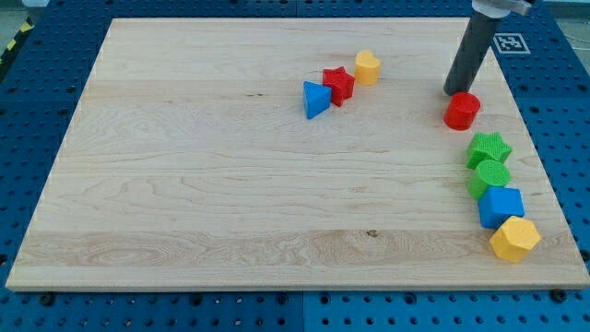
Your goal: Place the red circle vertically above the green star
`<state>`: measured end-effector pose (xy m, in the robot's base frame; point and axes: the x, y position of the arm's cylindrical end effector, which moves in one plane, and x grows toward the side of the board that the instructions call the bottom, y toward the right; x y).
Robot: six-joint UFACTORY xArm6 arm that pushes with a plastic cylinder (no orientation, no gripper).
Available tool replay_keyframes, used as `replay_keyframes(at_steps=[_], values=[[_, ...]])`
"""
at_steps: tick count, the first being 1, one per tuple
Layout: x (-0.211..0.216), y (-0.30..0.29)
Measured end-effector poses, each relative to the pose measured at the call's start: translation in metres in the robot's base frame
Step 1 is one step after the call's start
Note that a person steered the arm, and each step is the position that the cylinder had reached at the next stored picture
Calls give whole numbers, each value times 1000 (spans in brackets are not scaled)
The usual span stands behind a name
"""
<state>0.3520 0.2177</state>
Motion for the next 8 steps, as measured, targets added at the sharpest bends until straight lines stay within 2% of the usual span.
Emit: replay_keyframes(at_steps=[4, 6, 8], values=[[-4, -23], [30, -22], [38, -18]])
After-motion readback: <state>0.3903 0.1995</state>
